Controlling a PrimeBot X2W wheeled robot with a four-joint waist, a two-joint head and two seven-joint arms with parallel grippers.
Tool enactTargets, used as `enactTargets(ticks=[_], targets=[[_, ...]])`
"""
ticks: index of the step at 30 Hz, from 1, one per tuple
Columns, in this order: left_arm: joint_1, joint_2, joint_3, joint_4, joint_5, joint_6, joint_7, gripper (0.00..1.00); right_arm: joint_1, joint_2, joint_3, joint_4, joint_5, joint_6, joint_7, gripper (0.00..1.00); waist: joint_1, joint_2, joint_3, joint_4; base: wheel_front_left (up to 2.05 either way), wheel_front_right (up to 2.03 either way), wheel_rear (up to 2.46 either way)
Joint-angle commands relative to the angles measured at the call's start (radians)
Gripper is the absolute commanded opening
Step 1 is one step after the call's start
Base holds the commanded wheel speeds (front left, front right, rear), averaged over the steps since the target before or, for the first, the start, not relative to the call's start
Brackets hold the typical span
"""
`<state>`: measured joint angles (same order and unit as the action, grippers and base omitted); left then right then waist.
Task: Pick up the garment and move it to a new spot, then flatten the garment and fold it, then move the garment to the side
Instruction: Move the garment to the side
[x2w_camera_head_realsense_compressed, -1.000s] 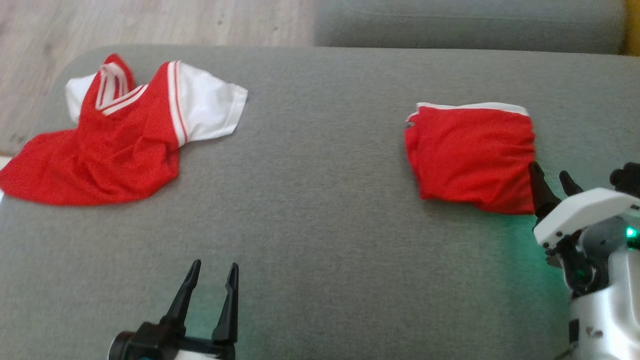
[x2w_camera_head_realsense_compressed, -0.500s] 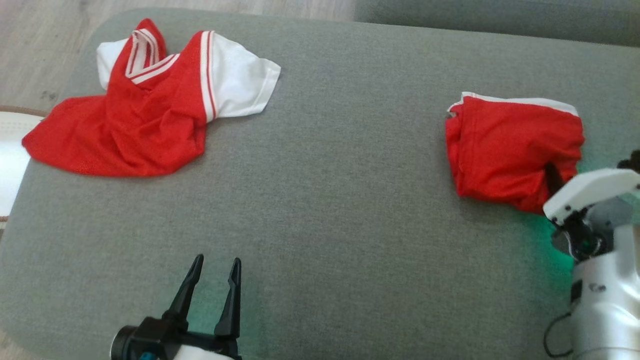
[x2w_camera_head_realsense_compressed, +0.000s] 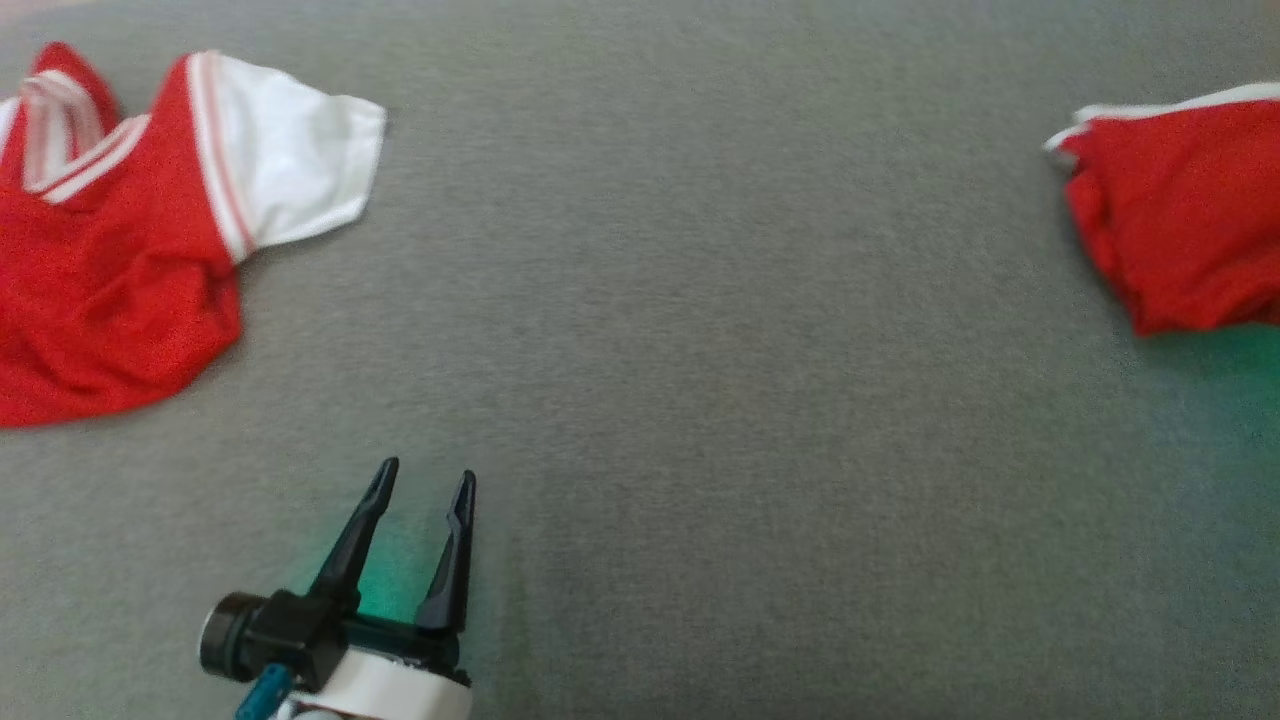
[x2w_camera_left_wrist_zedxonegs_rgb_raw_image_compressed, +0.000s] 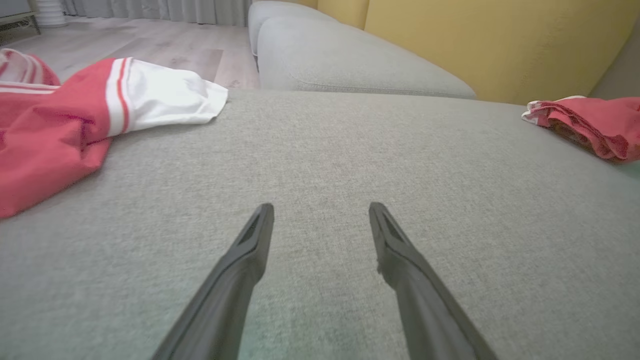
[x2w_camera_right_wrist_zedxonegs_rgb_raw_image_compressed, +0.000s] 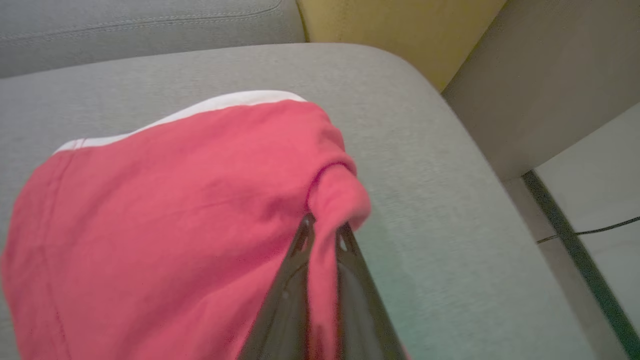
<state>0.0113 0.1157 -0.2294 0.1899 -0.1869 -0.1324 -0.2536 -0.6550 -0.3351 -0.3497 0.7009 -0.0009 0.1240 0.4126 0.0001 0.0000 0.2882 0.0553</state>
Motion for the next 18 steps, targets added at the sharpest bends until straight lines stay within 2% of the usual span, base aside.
enactTargets(ticks=[1, 8, 12, 13, 14, 15, 18], targets=[[-0.022, 0.018, 0.026, -0.030, -0.008, 0.002, -0.008, 1.00, -0.022, -0.026, 0.012, -0.044, -0.026, 0.007, 0.008, 0.00, -0.0001, 0.0000, 0.034, -0.040, 0.00, 0.00, 0.00], [-0.019, 0.048, 0.027, -0.040, -0.016, 0.002, -0.008, 1.00, -0.022, -0.055, -0.043, -0.126, -0.190, 0.007, 0.030, 0.00, -0.0001, 0.0000, 0.061, -0.060, 0.00, 0.00, 0.00], [-0.021, 0.046, 0.032, -0.043, -0.019, 0.002, -0.008, 1.00, 0.001, -0.064, -0.055, -0.193, -0.287, 0.007, 0.035, 0.00, -0.0001, 0.0000, 0.066, -0.055, 0.00, 0.00, 0.00], [-0.021, 0.044, 0.033, -0.043, -0.019, 0.002, -0.008, 1.00, 0.005, -0.066, -0.060, -0.210, -0.308, 0.007, 0.025, 0.08, -0.0001, 0.0000, 0.066, -0.054, 0.00, 0.00, 0.00], [-0.021, 0.043, 0.035, -0.042, -0.019, 0.002, -0.008, 1.00, 0.009, -0.065, -0.067, -0.223, -0.325, 0.007, 0.015, 0.85, -0.0001, 0.0000, 0.066, -0.054, 0.00, 0.00, 0.00], [-0.020, 0.041, 0.037, -0.042, -0.019, 0.002, -0.008, 1.00, 0.014, -0.062, -0.073, -0.234, -0.345, 0.007, 0.007, 1.00, -0.0001, 0.0000, 0.065, -0.054, 0.00, 0.00, 0.00], [-0.016, 0.035, 0.035, -0.036, -0.022, 0.002, -0.008, 1.00, 0.027, -0.053, -0.068, -0.248, -0.385, 0.007, -0.020, 1.00, -0.0001, 0.0000, 0.052, -0.056, 0.00, 0.00, 0.00]])
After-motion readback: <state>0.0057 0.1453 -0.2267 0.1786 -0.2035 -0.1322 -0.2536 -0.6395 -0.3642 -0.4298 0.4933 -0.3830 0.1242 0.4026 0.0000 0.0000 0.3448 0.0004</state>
